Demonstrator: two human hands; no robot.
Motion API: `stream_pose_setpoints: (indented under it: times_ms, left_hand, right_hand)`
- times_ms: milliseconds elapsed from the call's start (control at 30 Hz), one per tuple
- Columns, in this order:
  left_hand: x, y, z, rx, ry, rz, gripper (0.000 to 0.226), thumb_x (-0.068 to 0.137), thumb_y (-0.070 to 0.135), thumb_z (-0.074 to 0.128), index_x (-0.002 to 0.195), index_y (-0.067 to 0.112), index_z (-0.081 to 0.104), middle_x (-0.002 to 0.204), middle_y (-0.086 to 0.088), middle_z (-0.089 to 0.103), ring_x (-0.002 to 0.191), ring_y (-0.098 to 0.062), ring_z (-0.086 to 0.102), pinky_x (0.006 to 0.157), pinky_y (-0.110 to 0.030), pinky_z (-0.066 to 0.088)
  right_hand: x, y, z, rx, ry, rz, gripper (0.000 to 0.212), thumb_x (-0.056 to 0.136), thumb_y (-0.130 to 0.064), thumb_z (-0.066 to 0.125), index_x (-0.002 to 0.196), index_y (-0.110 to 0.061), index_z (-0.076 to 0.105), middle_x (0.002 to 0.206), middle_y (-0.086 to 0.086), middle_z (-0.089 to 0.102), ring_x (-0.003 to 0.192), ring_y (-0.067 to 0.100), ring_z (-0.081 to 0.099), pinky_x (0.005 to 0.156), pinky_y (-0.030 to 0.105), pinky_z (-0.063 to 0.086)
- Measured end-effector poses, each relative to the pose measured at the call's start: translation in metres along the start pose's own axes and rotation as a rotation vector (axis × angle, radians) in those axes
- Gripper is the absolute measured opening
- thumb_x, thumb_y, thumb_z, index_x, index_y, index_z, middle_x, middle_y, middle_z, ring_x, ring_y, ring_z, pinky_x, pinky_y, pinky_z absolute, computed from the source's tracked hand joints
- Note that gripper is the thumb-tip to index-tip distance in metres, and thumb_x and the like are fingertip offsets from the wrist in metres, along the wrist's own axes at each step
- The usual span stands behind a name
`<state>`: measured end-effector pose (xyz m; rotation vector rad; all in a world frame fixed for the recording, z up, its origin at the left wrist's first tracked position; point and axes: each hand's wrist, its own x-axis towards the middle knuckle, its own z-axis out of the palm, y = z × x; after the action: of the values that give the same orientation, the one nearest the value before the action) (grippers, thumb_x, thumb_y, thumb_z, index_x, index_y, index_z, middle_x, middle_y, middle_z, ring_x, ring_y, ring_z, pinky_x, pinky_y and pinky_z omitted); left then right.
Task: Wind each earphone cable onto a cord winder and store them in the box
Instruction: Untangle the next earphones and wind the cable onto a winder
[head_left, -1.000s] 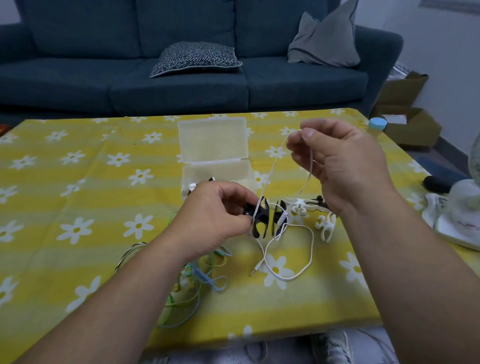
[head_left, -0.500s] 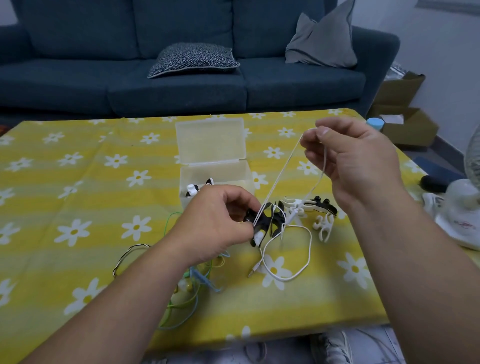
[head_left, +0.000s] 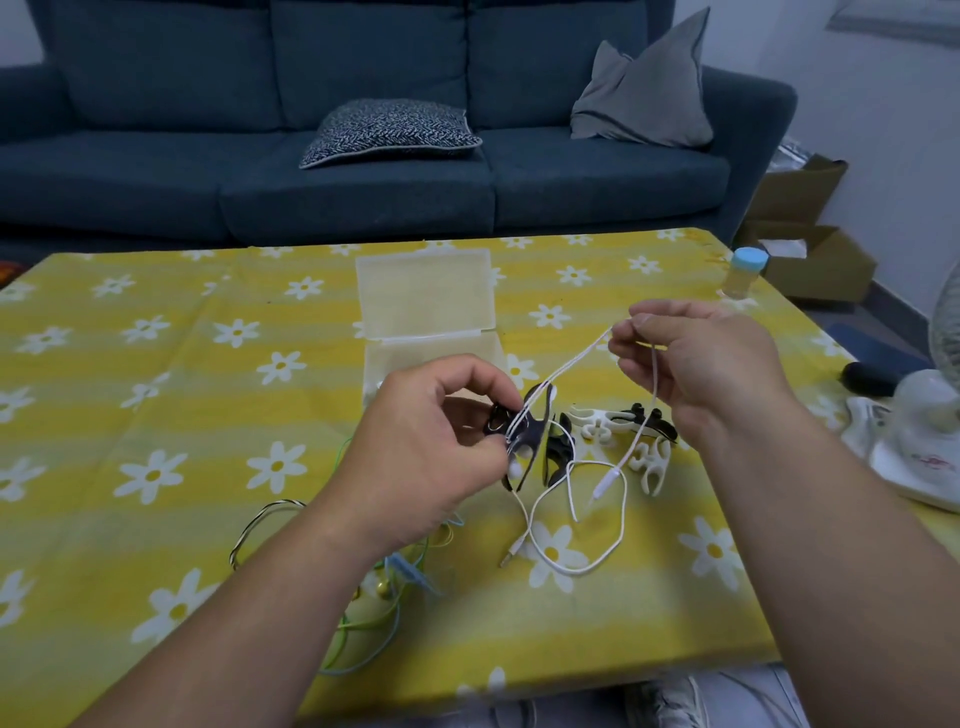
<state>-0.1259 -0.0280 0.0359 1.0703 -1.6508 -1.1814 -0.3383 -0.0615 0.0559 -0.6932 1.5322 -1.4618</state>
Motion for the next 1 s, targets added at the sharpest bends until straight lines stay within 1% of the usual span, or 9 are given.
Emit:
stream_pose_setpoints:
  times_ms: [133, 233, 300, 433, 600, 733, 833, 900, 1000]
  left_hand:
    - [-0.002, 0.005, 0.001, -0.022, 0.028, 0.031, 0.029, 0.077, -0.015, 0.064, 0.085, 0.013, 0.068, 0.076, -0.006, 0.073, 0.055, -0.010, 0.061, 0.052, -0.016, 0.043]
    - [-0.002, 0.007, 0.002, -0.055, 0.063, 0.056, 0.026, 0.078, -0.015, 0.066, 0.087, 0.010, 0.067, 0.077, -0.005, 0.072, 0.059, -0.009, 0.063, 0.051, -0.016, 0.045]
    - [-0.002, 0.006, 0.002, -0.068, 0.089, 0.063, 0.026, 0.078, -0.014, 0.066, 0.087, 0.010, 0.066, 0.078, -0.004, 0.071, 0.062, -0.011, 0.064, 0.051, -0.016, 0.045]
    - [0.000, 0.007, 0.002, -0.086, 0.127, 0.067, 0.026, 0.080, -0.014, 0.066, 0.087, 0.010, 0.065, 0.081, -0.005, 0.070, 0.059, -0.008, 0.060, 0.048, -0.012, 0.042]
    - [0.001, 0.009, 0.003, -0.086, 0.152, 0.094, 0.024, 0.082, -0.011, 0.066, 0.089, 0.012, 0.065, 0.084, -0.007, 0.072, 0.059, -0.011, 0.064, 0.048, -0.013, 0.041]
    - [0.002, 0.007, 0.002, -0.043, 0.197, 0.097, 0.026, 0.083, -0.008, 0.068, 0.092, 0.017, 0.067, 0.086, -0.003, 0.070, 0.065, -0.011, 0.064, 0.049, -0.013, 0.043]
    - [0.003, 0.002, 0.001, 0.048, 0.210, 0.117, 0.030, 0.083, -0.004, 0.069, 0.091, 0.025, 0.066, 0.090, -0.001, 0.068, 0.064, -0.008, 0.062, 0.052, -0.011, 0.040]
    - [0.003, 0.001, 0.002, 0.072, 0.203, 0.133, 0.032, 0.083, -0.006, 0.067, 0.091, 0.025, 0.066, 0.094, 0.001, 0.066, 0.070, -0.009, 0.064, 0.055, -0.013, 0.042]
    - [0.003, 0.001, 0.004, 0.008, 0.167, 0.114, 0.032, 0.087, -0.011, 0.058, 0.096, 0.019, 0.066, 0.099, -0.003, 0.061, 0.066, -0.006, 0.062, 0.054, -0.012, 0.042]
  right_hand:
    - [0.001, 0.008, 0.003, -0.160, -0.031, 0.039, 0.012, 0.090, 0.001, 0.060, 0.091, -0.008, 0.068, 0.067, 0.003, 0.071, 0.068, 0.020, 0.068, 0.065, 0.030, 0.052]
    - [-0.003, 0.014, 0.008, -0.394, -0.043, 0.002, 0.010, 0.089, -0.010, 0.067, 0.098, -0.013, 0.069, 0.087, 0.002, 0.069, 0.082, 0.020, 0.066, 0.068, 0.030, 0.048]
    - [-0.013, 0.014, 0.012, -0.471, -0.058, -0.085, 0.011, 0.093, -0.022, 0.065, 0.104, -0.019, 0.068, 0.092, -0.007, 0.064, 0.083, 0.009, 0.060, 0.063, 0.024, 0.044]
    - [-0.034, 0.008, 0.022, -0.279, -0.319, -0.187, 0.019, 0.095, -0.035, 0.061, 0.109, -0.025, 0.069, 0.105, -0.007, 0.072, 0.102, 0.007, 0.065, 0.089, 0.029, 0.049]
    - [-0.043, 0.012, 0.027, -0.308, -0.668, -0.074, 0.041, 0.074, -0.041, 0.069, 0.110, -0.022, 0.069, 0.097, -0.002, 0.075, 0.092, 0.014, 0.070, 0.099, 0.042, 0.044]
    - [-0.043, 0.010, 0.023, -0.396, -0.728, -0.023, 0.025, 0.085, -0.032, 0.074, 0.096, -0.009, 0.071, 0.078, 0.012, 0.071, 0.070, 0.024, 0.068, 0.079, 0.035, 0.050]
    - [-0.044, 0.008, 0.023, -0.425, -0.668, -0.013, 0.026, 0.090, -0.029, 0.068, 0.078, -0.006, 0.068, 0.056, 0.005, 0.049, 0.048, 0.015, 0.046, 0.056, 0.025, 0.045]
    - [-0.043, 0.008, 0.024, -0.400, -0.645, -0.011, 0.031, 0.093, -0.027, 0.065, 0.067, -0.009, 0.062, 0.051, 0.001, 0.041, 0.046, 0.015, 0.035, 0.052, 0.023, 0.041]
    - [-0.045, 0.009, 0.028, -0.341, -0.607, -0.010, 0.035, 0.096, -0.023, 0.061, 0.063, -0.013, 0.057, 0.056, 0.001, 0.049, 0.047, 0.017, 0.043, 0.058, 0.028, 0.048]
